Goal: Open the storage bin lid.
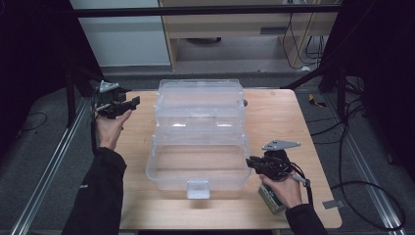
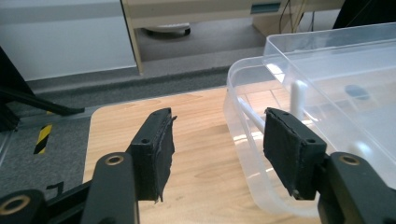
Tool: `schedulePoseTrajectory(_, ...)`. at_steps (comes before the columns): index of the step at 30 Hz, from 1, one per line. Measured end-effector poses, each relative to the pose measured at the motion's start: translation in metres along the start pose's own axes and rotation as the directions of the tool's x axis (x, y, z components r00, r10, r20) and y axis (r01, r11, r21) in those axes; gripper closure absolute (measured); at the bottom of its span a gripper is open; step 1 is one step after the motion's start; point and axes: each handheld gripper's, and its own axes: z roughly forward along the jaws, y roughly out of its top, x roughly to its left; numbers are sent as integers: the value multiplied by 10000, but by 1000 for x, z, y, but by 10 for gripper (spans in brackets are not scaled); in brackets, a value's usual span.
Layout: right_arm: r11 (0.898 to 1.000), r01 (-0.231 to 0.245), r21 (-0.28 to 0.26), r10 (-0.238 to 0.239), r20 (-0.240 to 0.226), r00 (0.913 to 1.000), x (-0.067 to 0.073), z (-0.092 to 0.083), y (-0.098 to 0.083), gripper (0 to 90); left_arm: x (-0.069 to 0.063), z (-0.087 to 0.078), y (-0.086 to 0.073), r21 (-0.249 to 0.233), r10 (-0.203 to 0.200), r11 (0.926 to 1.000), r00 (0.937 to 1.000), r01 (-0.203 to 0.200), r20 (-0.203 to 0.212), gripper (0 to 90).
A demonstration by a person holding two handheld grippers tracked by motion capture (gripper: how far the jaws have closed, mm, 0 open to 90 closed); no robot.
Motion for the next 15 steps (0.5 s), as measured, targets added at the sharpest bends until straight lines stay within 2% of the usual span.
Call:
schedulePoseTrajectory(2,10000,-4,3,4,1,10000,0,0,0,772,1,-9,-6,-50,29,10000,9999,-28,163,398)
schedulePoseTrajectory(4,10000,-25,12,25,2,10000,0,0,0,772,0,-18,-13,63,278,9996,9995,-279,169,377)
schedulePoseTrajectory(7,10000,-81,45,81,0,10000,0,0,0,771,-3,-32,-23,68,435,9990,9985,-437,337,352)
schedulePoseTrajectory(9,10000,-77,54,77,-1,10000,0,0,0,771,-6,-41,-31,78,737,9972,9967,-740,338,350)
schedulePoseTrajectory(12,10000,-25,88,25,-23,10000,0,0,1,767,-11,-52,-43,94,811,9966,9959,-816,390,350)
schedulePoseTrajectory(15,9999,-17,117,17,-19,10000,-1,1,1,764,-16,-60,-56,225,793,9965,9949,-808,618,350)
